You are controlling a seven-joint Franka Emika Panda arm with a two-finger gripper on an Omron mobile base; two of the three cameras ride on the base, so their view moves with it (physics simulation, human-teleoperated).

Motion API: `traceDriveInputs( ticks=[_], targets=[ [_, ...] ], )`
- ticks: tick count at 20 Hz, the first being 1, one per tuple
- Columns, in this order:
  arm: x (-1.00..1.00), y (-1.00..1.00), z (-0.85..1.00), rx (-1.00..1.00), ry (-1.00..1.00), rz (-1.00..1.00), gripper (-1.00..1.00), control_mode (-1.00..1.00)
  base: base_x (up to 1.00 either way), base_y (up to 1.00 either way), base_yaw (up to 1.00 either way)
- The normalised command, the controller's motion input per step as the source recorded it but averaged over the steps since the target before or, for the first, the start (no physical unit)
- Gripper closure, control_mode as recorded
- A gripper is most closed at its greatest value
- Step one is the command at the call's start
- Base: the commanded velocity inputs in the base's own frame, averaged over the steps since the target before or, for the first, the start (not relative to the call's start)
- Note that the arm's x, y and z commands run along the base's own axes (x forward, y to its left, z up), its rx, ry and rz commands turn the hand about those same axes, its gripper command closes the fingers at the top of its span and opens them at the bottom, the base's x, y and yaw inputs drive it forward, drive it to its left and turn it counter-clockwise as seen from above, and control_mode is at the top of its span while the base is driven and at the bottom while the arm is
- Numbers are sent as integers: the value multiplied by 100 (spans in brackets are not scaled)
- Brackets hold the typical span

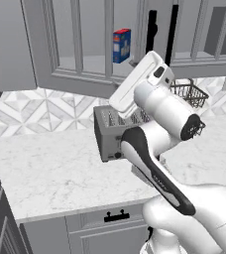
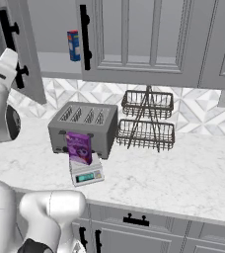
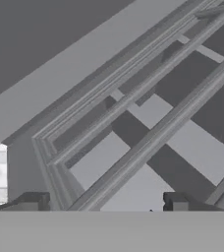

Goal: Pick the cereal and place it on the digital scale for weighing, and close the cabinet.

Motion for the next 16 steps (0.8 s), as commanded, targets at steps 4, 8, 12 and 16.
traceDriveInputs(
  ticks=[4,8,12,16],
  targets=[
    [94,5,-12,0,1,0,-100,-100,0,0,0],
    [87,7,-22,0,0,0,-100,-100,0,0,0],
    [92,13,-33,0,0,-1,-100,-100,0,0,0],
    [96,11,-31,0,0,-3,-100,-100,0,0,0]
  ],
)
